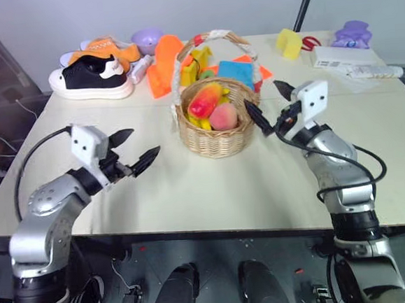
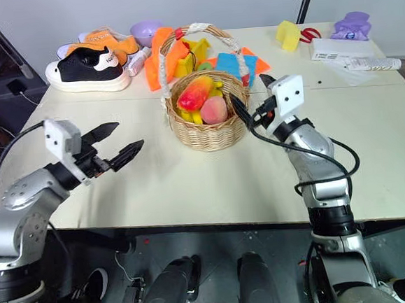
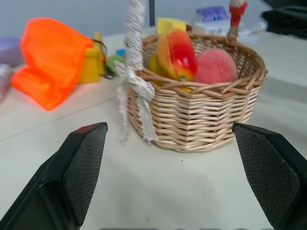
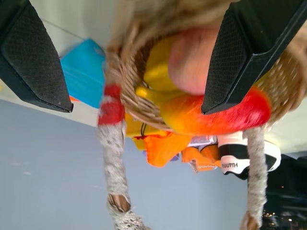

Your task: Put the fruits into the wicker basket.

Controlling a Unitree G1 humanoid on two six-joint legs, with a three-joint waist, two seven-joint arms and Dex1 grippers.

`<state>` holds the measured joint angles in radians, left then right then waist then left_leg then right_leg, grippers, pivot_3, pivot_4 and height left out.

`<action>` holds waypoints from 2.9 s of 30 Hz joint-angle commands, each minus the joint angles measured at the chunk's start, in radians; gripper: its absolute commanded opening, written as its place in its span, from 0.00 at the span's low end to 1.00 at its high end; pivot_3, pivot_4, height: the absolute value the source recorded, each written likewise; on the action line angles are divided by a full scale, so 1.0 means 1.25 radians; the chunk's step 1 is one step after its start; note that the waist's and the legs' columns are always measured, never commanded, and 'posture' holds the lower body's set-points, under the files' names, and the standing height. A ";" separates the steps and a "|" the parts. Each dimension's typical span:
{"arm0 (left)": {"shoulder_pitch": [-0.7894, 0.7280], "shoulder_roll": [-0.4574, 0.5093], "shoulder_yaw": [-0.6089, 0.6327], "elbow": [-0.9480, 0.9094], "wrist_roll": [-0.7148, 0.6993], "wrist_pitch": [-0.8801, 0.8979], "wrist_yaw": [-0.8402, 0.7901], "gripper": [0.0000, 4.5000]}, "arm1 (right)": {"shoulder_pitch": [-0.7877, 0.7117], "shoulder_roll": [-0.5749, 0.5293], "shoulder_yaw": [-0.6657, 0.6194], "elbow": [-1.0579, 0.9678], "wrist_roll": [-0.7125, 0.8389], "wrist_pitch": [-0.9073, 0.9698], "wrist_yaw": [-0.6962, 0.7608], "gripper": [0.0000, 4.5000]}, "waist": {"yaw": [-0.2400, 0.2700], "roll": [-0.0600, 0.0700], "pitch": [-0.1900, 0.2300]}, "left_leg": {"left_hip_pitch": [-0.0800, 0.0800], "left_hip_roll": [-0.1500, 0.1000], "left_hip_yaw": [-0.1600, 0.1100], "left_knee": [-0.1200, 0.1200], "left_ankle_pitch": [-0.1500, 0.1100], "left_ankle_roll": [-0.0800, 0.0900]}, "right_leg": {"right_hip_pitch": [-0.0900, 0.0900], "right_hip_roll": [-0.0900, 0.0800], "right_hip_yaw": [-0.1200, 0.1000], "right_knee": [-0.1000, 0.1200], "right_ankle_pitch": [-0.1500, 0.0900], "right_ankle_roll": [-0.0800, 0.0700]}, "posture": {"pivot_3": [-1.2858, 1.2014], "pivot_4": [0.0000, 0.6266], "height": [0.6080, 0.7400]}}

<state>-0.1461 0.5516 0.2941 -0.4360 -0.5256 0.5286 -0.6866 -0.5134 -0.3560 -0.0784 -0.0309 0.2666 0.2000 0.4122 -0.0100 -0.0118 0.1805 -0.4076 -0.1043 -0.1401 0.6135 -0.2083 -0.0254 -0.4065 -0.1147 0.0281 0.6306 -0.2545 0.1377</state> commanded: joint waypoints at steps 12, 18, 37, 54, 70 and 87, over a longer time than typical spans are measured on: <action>0.210 0.022 0.114 -0.091 -0.070 -0.104 -0.039 1.00 | -0.191 0.040 0.009 0.294 -0.070 -0.094 -0.007 0.81 | -0.005 0.000 0.000 | 0.000 0.001 0.001 -0.001 0.000 0.000 | -0.001 0.001 0.000 0.000 0.000 -0.001 | 0.52 0.24 1.00; 0.195 0.021 0.089 -0.087 -0.073 -0.113 -0.032 1.00 | -0.183 0.049 -0.004 0.274 -0.048 -0.088 0.009 0.13 | -0.005 0.001 0.000 | 0.000 0.001 0.001 -0.001 0.000 0.000 | -0.001 0.001 0.000 0.000 0.000 -0.001 | 0.52 0.24 1.00; -0.026 0.018 -0.083 0.111 -0.030 -0.173 -0.145 1.00 | 0.011 -0.144 -0.256 0.024 0.015 -0.051 -0.039 0.00 | 0.005 0.002 0.001 | -0.001 0.000 0.000 -0.001 0.000 0.000 | -0.001 0.000 -0.001 -0.001 0.000 -0.001 | 0.52 0.24 1.00; -0.257 -0.054 -0.215 0.352 0.004 -0.257 -0.305 1.00 | 0.232 -0.148 -0.499 -0.079 -0.040 0.022 -0.318 0.00 | -0.005 0.005 0.000 | 0.000 0.001 0.002 -0.001 0.000 0.000 | -0.001 0.001 0.001 0.000 0.000 -0.001 | 0.52 0.24 1.00; -0.233 -0.056 -0.210 0.352 0.026 -0.249 -0.286 1.00 | 0.335 -0.054 -0.464 -0.244 -0.055 0.058 -0.381 0.99 | -0.001 0.006 0.000 | 0.000 0.001 0.001 -0.001 0.000 0.000 | 0.000 0.001 0.001 0.000 0.000 0.000 | 0.52 0.24 1.00; -0.088 -0.020 -0.082 0.273 0.055 -0.222 -0.085 1.00 | 0.484 0.015 -0.066 -0.399 -0.020 -0.047 -0.056 0.99 | -0.006 0.007 -0.001 | 0.001 0.001 0.001 0.000 0.000 0.000 | 0.001 0.001 0.001 0.000 -0.001 -0.003 | 0.52 0.24 1.00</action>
<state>-0.2690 0.5107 0.1368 -0.0595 -0.4644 0.2476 -0.8445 0.1259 -0.3030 -0.2213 -0.5554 0.1848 0.1552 0.2146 -0.0180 -0.0033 0.1797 -0.4060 -0.1024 -0.1394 0.6132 -0.2083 -0.0251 -0.4050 -0.1131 0.0288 0.6300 -0.2561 0.1339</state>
